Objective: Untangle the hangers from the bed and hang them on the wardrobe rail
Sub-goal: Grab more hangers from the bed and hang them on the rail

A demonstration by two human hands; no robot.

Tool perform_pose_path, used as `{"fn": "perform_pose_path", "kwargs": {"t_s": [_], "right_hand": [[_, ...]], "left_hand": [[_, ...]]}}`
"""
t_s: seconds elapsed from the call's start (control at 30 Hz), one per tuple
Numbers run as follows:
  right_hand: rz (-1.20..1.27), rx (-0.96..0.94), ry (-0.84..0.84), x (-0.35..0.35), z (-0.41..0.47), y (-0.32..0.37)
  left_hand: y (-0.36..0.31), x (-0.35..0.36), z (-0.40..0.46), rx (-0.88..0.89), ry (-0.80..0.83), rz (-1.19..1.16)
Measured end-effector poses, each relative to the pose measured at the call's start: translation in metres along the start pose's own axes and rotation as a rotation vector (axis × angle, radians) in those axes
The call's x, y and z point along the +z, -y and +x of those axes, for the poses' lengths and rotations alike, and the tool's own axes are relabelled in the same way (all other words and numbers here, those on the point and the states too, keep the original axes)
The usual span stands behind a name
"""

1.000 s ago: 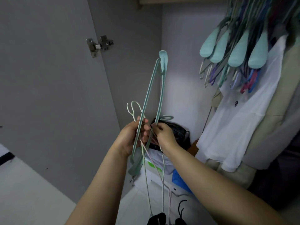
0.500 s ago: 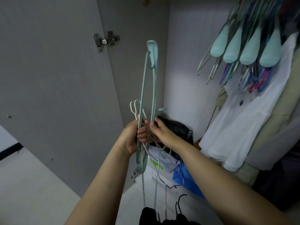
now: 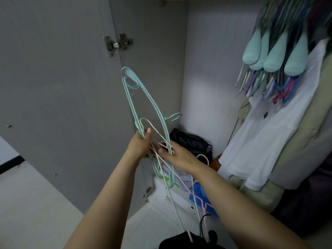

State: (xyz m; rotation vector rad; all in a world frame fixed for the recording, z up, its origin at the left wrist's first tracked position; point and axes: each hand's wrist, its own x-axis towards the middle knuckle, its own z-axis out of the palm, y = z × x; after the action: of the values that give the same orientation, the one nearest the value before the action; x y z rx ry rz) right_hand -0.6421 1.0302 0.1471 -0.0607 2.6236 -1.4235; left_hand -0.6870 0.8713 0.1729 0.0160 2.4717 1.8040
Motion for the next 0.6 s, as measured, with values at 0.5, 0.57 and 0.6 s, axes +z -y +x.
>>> {"fn": "perform_pose_path", "kwargs": {"t_s": [0.5, 0.57, 0.6], "right_hand": [[0.066, 0.029, -0.468, -0.008, -0.006, -0.002], [0.051, 0.041, -0.480, -0.009, -0.007, -0.001], [0.051, 0.040, -0.477, -0.010, -0.007, 0.000]], "left_hand": [[-0.012, 0.026, -0.011, -0.202, 0.059, -0.655], [-0.014, 0.026, -0.011, -0.221, 0.046, -0.832], [-0.017, 0.026, -0.012, -0.234, 0.067, -0.911]]}}
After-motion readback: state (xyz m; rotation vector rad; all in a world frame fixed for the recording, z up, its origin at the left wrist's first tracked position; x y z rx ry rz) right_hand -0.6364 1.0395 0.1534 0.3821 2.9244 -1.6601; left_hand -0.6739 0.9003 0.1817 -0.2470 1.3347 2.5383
